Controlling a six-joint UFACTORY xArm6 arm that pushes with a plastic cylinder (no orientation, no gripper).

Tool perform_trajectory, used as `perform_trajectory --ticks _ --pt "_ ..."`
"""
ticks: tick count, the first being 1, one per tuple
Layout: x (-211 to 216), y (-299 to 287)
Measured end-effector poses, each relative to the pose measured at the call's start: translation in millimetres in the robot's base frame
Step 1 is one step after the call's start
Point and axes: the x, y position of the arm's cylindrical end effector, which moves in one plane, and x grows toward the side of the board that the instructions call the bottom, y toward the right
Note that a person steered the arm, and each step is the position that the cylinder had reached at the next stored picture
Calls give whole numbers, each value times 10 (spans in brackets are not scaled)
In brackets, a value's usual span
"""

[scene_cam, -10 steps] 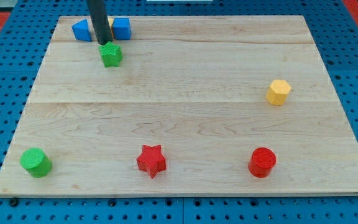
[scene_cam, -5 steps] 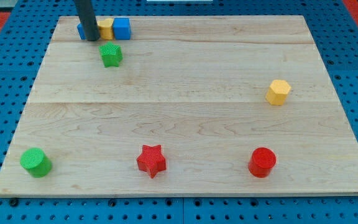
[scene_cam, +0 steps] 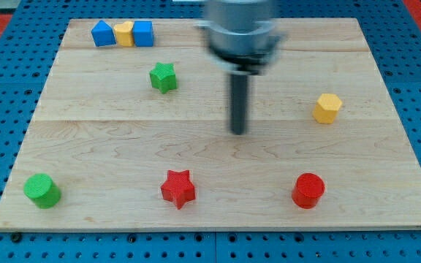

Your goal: Move the yellow hexagon to the right of the blue cube

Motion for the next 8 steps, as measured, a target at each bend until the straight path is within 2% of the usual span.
perform_trajectory --ticks 1,2,3,4,5,6,7,8 --pt "-238 854" --pt "-609 966" --pt "-104 1060" --pt "-407 1285" --pt "-911 1036" --pt "-987 1196" --pt "-593 1234" --pt "-800 1489"
